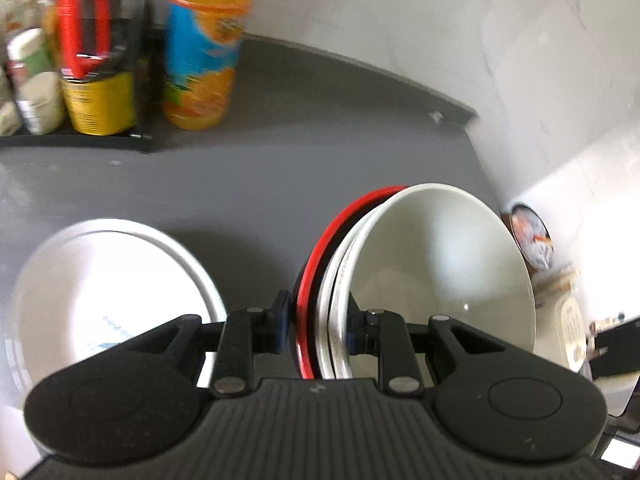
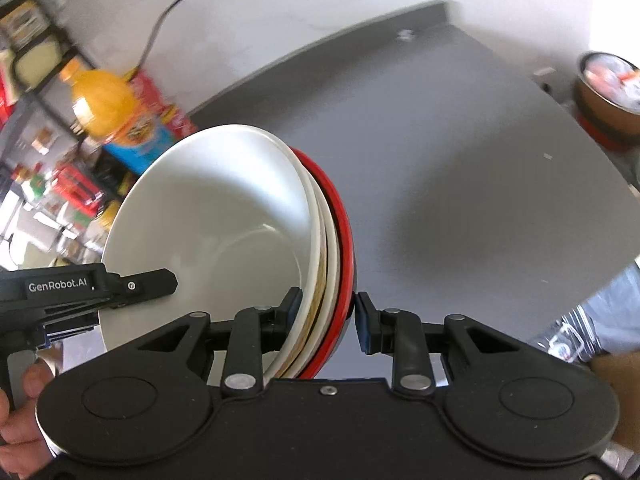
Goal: Organize plates and bowls
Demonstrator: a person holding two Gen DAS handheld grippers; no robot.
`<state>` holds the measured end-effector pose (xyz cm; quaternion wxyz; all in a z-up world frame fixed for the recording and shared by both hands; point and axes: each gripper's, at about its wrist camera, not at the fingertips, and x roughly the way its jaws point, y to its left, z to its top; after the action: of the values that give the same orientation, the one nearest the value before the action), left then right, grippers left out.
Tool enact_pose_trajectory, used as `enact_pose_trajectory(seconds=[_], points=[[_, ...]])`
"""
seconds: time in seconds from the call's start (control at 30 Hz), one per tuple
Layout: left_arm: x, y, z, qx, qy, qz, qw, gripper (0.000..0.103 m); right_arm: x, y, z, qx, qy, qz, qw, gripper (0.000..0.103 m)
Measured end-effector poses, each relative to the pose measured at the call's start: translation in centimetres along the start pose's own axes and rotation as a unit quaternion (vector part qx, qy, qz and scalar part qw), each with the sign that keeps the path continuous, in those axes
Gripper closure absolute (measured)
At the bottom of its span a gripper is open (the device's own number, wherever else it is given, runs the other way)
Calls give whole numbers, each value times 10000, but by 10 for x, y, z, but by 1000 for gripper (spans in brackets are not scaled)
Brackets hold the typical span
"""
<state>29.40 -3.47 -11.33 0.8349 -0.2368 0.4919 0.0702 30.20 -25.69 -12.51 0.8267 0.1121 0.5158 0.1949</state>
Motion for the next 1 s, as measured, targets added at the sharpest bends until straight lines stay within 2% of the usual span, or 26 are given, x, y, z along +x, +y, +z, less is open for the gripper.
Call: enact_pose_trajectory(seconds=[0.23,0.5,1.0], points=[[-29,43,5,-372,-255,261,9986,80,15,49,1,-535,171,330,9979,75],[-49,99,1,-804,-329,517,9949,80,37,96,-9,-911,432,586,9932,75],[-47,163,-10,-1333,-190,754,9880,80,70,143,-27,-1263,921,609,9858,75]])
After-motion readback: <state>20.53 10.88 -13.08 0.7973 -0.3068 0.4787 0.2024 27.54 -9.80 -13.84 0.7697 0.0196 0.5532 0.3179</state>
